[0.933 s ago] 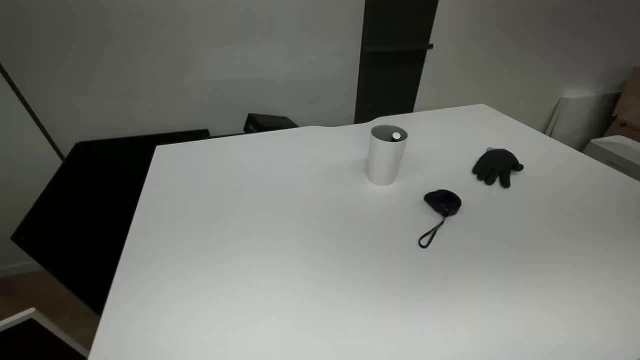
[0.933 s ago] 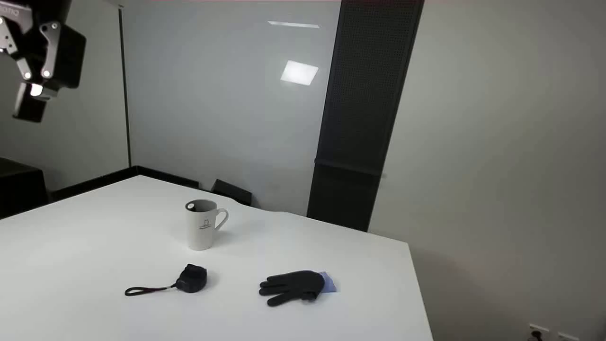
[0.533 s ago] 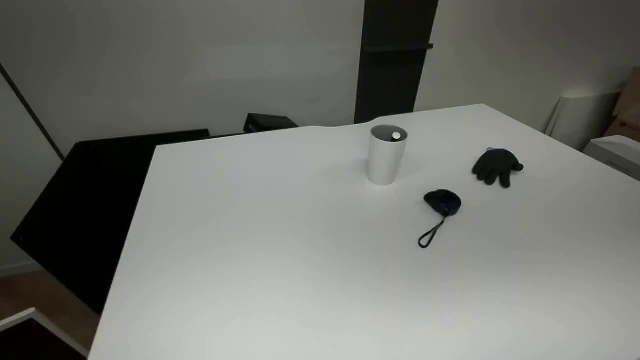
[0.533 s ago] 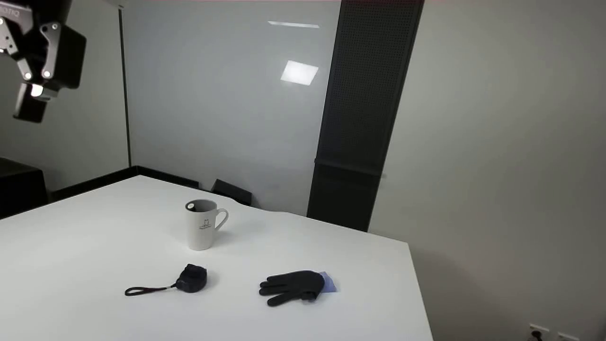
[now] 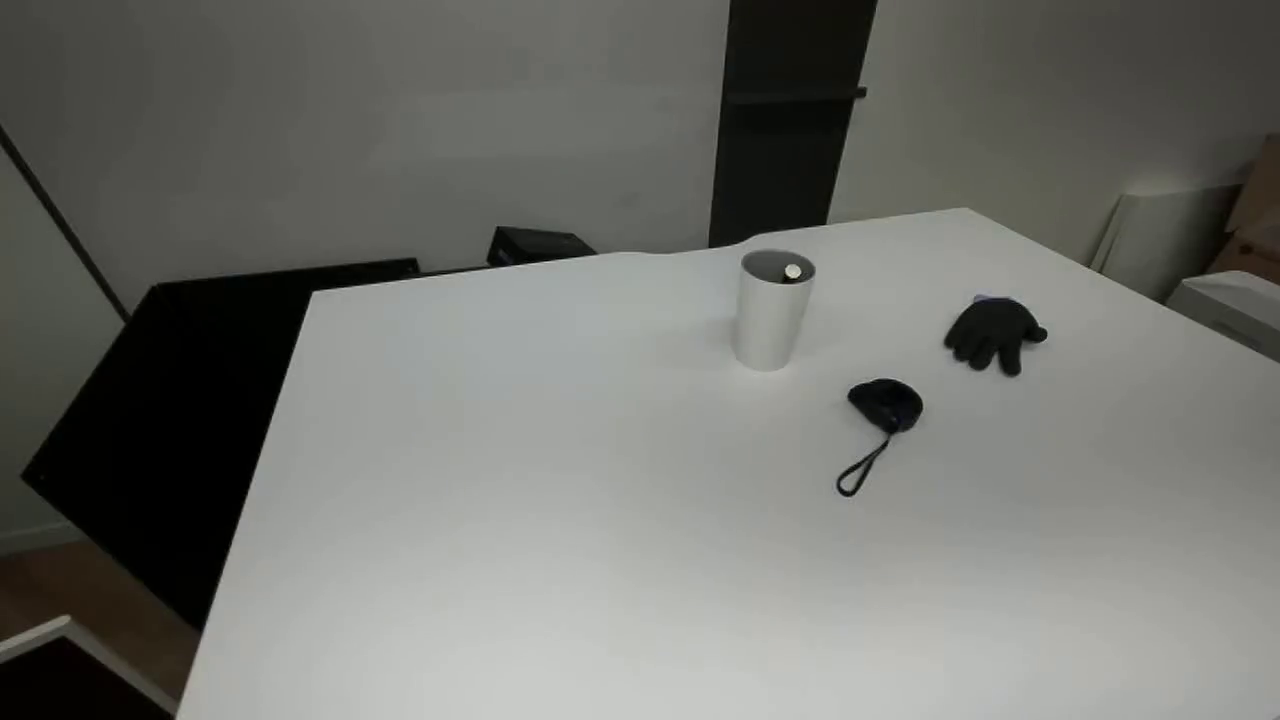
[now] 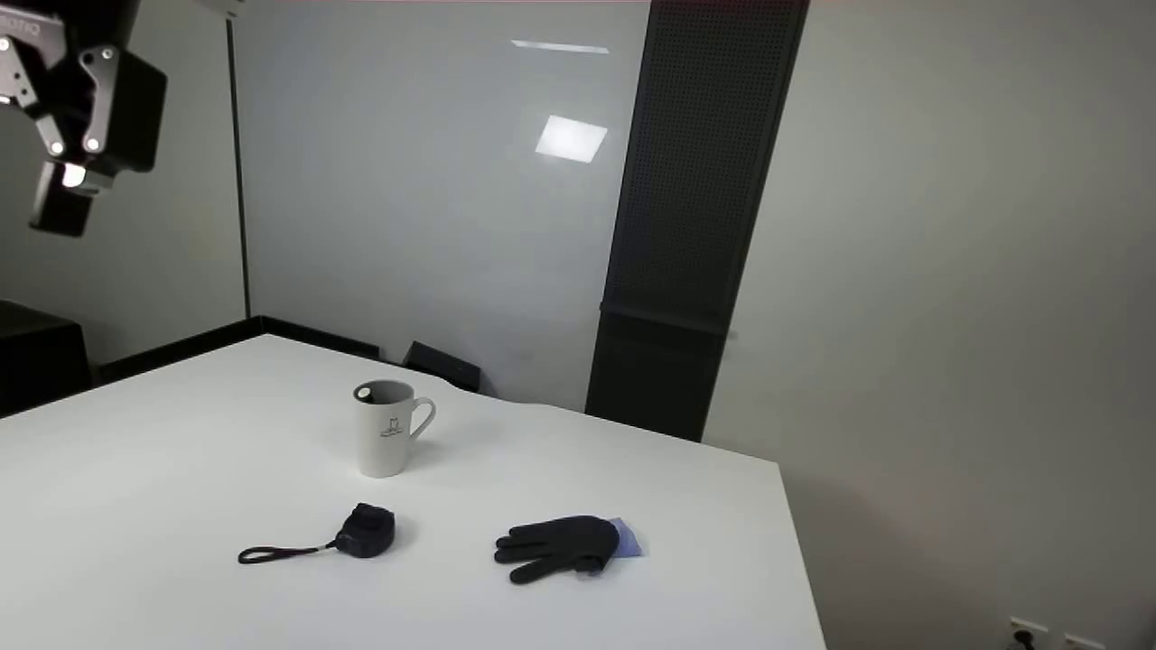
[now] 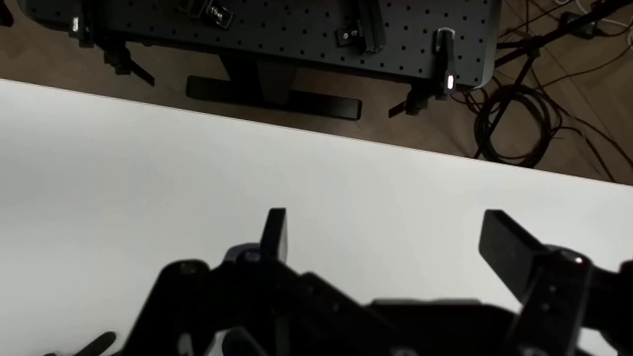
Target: Take the black marker out of the mug
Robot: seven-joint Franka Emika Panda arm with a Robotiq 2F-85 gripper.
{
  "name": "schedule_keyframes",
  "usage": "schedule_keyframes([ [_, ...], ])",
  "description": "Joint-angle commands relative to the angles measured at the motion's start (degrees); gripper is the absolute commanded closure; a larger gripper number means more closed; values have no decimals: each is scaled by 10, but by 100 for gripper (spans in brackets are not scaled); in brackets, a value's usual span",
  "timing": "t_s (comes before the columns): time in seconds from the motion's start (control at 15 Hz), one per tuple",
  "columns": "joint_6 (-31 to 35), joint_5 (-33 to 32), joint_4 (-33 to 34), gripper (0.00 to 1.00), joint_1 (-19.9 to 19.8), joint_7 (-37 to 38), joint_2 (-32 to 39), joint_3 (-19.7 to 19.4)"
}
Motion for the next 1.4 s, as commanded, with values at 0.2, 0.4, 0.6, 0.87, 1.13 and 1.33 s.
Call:
schedule_keyframes([
  [0.2,83,-34,28,0,-11,-21,86,2],
  [0.4,127,-47,51,0,-20,-42,141,-6],
  [0.6,167,-66,83,0,-30,-60,202,-11],
  [0.87,212,-96,124,0,-40,-75,270,-12],
  [1.13,285,-95,143,0,-45,-93,318,-10],
  [1.33,387,-97,136,0,-43,-83,343,-7],
])
